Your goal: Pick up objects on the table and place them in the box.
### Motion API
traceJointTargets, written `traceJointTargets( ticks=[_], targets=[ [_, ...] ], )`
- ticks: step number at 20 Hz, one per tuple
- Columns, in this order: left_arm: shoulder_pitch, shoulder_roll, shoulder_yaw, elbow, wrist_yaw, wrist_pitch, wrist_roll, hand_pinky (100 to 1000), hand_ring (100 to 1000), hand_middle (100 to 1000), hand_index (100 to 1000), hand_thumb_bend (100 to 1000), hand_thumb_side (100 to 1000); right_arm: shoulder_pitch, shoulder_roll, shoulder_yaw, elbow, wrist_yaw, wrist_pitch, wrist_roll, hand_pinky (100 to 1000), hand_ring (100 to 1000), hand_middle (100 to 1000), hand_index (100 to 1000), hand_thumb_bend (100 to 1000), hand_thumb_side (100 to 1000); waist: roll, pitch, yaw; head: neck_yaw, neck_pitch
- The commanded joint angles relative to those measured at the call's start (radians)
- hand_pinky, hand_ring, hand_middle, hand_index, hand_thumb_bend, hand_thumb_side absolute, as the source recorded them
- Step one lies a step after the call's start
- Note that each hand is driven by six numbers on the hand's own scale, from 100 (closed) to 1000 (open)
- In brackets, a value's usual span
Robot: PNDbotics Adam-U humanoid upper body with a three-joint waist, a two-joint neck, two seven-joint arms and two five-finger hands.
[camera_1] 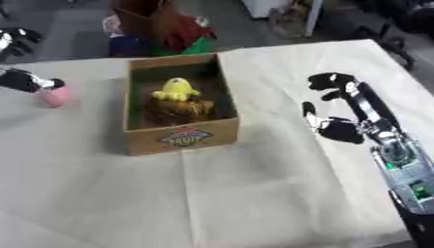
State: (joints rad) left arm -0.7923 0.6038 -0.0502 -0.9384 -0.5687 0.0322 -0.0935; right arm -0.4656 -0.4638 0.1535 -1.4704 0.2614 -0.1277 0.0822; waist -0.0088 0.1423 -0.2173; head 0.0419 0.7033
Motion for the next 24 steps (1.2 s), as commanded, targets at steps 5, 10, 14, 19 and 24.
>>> traceJointTargets(
  ticks=[5, 10, 14, 19, 24],
  targets=[
    [-0.023, -0.005, 0.044, 0.113, -0.041, 0.024, 0.074, 760, 732, 773, 870, 678, 100, -0.011, -0.024, -0.014, -0.006, -0.009, -0.003, -0.002, 712, 795, 685, 808, 154, 100, -0.003, -0.008, -0.017, -0.002, -0.005],
    [-0.018, -0.011, 0.041, 0.149, -0.055, 0.029, 0.075, 743, 694, 732, 841, 633, 100, -0.009, -0.023, -0.015, -0.004, -0.01, -0.004, -0.003, 712, 794, 684, 808, 149, 100, 0.0, -0.007, -0.022, -0.005, -0.003],
    [-0.013, -0.014, 0.035, 0.162, -0.096, 0.047, 0.052, 734, 673, 710, 825, 598, 100, -0.01, -0.022, -0.016, -0.003, -0.009, -0.005, -0.003, 712, 794, 683, 808, 146, 100, 0.001, -0.008, -0.021, -0.006, -0.003],
    [-0.016, -0.014, 0.037, 0.165, -0.164, 0.072, 0.091, 666, 543, 558, 704, 500, 100, -0.009, -0.02, -0.017, -0.001, -0.009, -0.006, -0.002, 712, 795, 683, 808, 140, 100, 0.001, -0.011, -0.02, -0.006, -0.004],
    [-0.018, -0.018, 0.034, 0.164, -0.202, 0.093, 0.176, 609, 437, 437, 586, 436, 100, -0.011, -0.018, -0.017, 0.001, -0.009, -0.007, -0.002, 712, 795, 682, 808, 135, 100, 0.0, -0.012, -0.018, -0.005, -0.005]
  ],
)
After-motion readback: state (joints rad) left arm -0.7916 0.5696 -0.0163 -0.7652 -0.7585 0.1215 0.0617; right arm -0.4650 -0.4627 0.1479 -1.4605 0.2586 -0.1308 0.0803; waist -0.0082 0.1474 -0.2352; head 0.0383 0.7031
